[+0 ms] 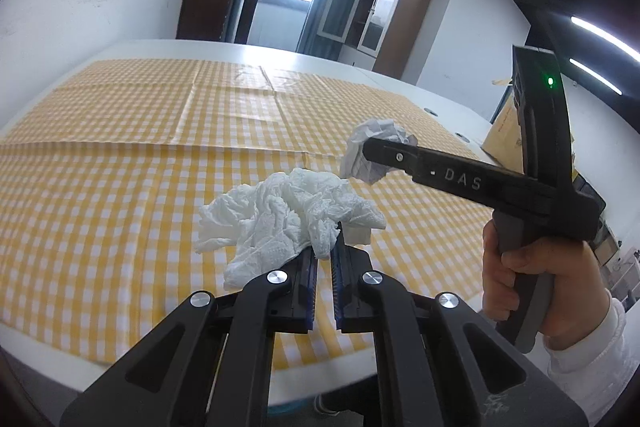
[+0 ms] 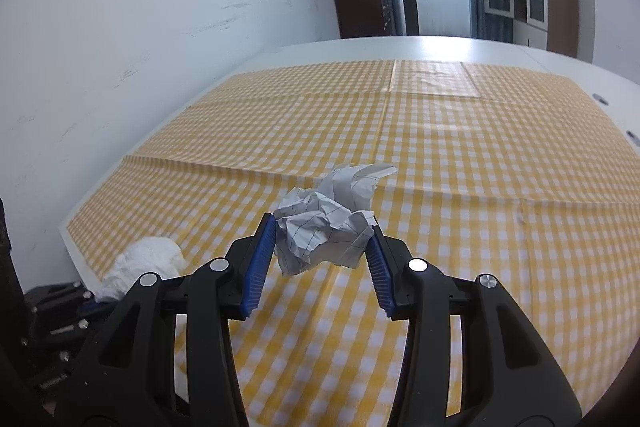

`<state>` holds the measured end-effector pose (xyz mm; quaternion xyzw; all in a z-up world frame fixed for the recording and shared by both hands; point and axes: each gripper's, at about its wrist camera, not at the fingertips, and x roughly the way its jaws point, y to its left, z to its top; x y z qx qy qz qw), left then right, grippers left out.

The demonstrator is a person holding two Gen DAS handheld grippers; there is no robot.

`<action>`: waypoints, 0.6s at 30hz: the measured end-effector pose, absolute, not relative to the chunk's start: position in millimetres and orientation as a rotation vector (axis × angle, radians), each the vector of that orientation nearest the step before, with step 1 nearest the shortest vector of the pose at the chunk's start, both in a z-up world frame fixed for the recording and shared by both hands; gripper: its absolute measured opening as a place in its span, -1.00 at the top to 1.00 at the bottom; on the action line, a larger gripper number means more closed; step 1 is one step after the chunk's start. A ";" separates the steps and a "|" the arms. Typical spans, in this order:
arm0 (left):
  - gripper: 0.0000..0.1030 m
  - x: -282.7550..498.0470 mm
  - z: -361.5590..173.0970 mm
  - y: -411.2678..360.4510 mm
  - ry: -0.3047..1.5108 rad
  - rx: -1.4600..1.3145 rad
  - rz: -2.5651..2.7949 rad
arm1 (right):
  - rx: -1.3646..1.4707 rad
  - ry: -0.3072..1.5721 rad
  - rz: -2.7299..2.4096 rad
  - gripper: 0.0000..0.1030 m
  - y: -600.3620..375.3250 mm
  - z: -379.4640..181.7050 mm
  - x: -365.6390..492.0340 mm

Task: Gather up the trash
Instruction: 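Carry the white paper and tissue off the table down to the blue basket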

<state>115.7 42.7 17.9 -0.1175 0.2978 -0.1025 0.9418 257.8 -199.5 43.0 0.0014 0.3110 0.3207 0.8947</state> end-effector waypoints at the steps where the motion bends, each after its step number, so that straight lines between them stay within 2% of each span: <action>1: 0.89 110.6 19.4 41.2 0.600 -0.239 -0.211 | -0.005 0.637 0.661 0.19 -203.0 42.7 250.7; 18: 0.89 20.1 31.9 -0.2 0.515 -0.151 -0.237 | -0.002 0.571 0.681 0.19 -259.7 30.5 144.2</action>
